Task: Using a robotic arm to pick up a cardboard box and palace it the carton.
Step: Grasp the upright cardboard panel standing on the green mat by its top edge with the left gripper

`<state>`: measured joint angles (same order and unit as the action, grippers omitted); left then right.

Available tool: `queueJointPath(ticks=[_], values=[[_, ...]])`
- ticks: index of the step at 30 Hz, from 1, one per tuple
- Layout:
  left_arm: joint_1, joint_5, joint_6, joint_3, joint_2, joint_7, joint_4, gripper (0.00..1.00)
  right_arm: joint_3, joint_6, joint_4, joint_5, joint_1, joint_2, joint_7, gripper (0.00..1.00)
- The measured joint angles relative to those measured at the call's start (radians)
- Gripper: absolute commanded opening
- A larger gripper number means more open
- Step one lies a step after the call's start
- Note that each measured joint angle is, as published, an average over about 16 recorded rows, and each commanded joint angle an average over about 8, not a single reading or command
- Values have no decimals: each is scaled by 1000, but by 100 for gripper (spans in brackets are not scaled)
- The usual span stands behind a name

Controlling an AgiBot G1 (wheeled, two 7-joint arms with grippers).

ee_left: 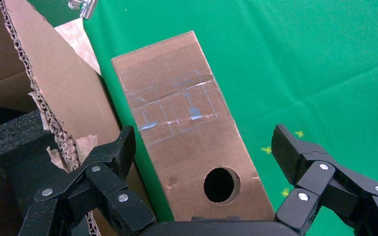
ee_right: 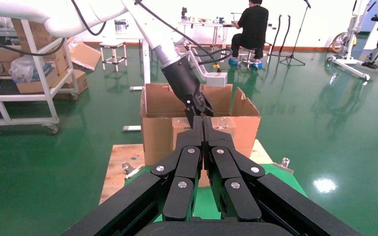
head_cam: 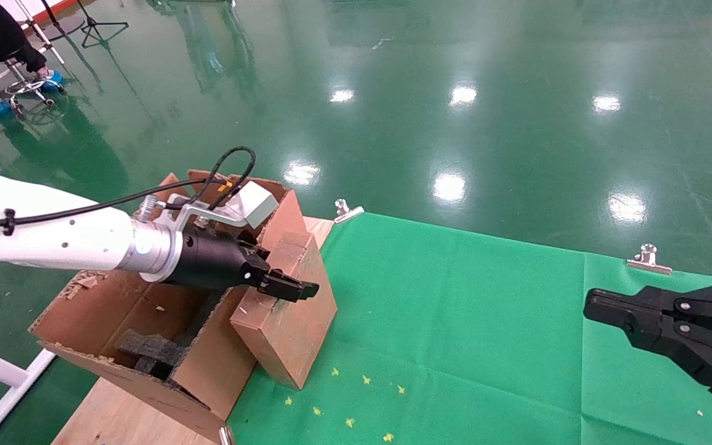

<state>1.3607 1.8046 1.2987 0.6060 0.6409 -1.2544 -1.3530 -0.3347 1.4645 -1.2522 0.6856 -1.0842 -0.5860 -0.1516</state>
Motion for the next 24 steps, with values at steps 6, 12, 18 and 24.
queueJointPath(ticks=[6, 12, 18, 24], values=[[0, -1, 0, 0, 0, 0, 0, 2, 0, 0, 0, 0, 0, 0, 0, 100], [1, -1, 1, -1, 0, -1, 0, 0, 0, 0, 0, 0, 0, 0, 0, 100], [2, -1, 1, -1, 0, -1, 0, 0, 0, 0, 0, 0, 0, 0, 0, 100], [3, -1, 2, -2, 0, -2, 0, 0, 0, 0, 0, 0, 0, 0, 0, 100]])
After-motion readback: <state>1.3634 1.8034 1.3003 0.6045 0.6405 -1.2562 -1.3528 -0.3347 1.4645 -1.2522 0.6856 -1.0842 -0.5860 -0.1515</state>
